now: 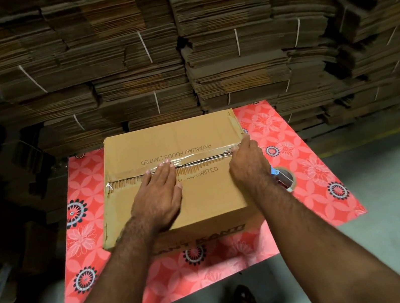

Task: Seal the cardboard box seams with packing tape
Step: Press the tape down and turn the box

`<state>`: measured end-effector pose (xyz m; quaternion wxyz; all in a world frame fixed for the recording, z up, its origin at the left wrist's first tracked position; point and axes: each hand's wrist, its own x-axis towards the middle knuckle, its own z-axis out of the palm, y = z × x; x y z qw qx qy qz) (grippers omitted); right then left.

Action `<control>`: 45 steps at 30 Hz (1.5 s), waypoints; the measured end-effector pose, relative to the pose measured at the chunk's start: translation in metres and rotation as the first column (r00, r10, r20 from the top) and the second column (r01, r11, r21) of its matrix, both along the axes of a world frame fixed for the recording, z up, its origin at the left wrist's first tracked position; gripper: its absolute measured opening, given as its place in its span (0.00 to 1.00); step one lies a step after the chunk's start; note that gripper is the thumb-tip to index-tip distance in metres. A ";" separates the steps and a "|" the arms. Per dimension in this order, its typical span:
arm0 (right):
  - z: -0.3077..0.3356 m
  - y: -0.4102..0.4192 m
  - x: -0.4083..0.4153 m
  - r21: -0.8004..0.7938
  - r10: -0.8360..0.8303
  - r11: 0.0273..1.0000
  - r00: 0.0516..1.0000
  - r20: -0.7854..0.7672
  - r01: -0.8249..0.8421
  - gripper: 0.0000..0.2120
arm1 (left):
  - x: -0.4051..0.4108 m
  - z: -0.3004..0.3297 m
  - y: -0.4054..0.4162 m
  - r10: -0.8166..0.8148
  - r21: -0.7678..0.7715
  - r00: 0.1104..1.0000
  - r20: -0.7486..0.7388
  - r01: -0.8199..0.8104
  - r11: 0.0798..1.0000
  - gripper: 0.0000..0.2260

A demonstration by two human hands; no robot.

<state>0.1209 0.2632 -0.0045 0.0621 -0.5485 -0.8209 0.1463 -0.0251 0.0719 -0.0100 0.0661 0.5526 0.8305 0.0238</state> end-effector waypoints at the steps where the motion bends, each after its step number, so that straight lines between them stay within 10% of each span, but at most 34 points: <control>1: 0.003 0.006 0.000 -0.039 -0.007 0.999 0.999 0.049 0.009 0.23 | 0.000 -0.001 -0.001 -0.005 0.009 1.000 0.015 0.005 1.000 0.36; 6: 0.000 0.026 0.003 -0.018 0.063 0.998 0.963 0.263 -0.061 0.13 | 0.003 0.002 0.001 0.008 0.017 1.000 0.023 -0.008 1.000 0.32; 45: 0.001 0.024 -0.001 -0.144 -0.143 0.979 0.990 0.010 0.143 0.24 | 0.005 -0.002 -0.005 0.256 -0.050 0.967 0.009 -0.256 0.965 0.30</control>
